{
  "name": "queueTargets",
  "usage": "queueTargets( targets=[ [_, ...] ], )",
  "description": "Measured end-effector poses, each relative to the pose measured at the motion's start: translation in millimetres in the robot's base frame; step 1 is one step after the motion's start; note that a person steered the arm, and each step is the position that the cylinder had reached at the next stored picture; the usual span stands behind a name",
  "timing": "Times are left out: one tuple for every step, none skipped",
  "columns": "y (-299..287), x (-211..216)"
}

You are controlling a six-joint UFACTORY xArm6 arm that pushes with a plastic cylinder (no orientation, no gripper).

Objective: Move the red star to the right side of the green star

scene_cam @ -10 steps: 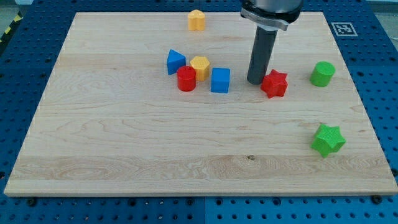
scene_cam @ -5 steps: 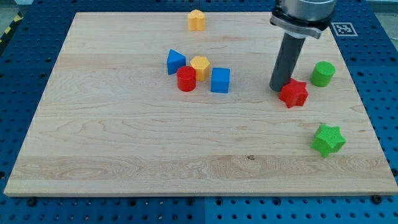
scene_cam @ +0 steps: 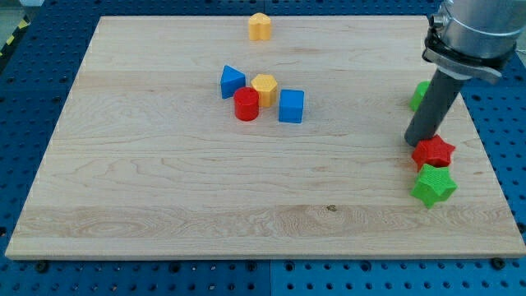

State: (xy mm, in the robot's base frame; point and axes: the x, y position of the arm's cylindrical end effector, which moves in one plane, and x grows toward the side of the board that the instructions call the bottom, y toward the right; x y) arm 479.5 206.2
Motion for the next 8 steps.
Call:
queueTargets(
  targets=[
    [9.4,22.9],
    [26.7,43.6],
    [42.7,51.2],
    [53.1,51.6],
    [55.7,50.9],
    [55.7,50.9],
    [45.9,40.5],
    [12.8,10.3]
  ],
)
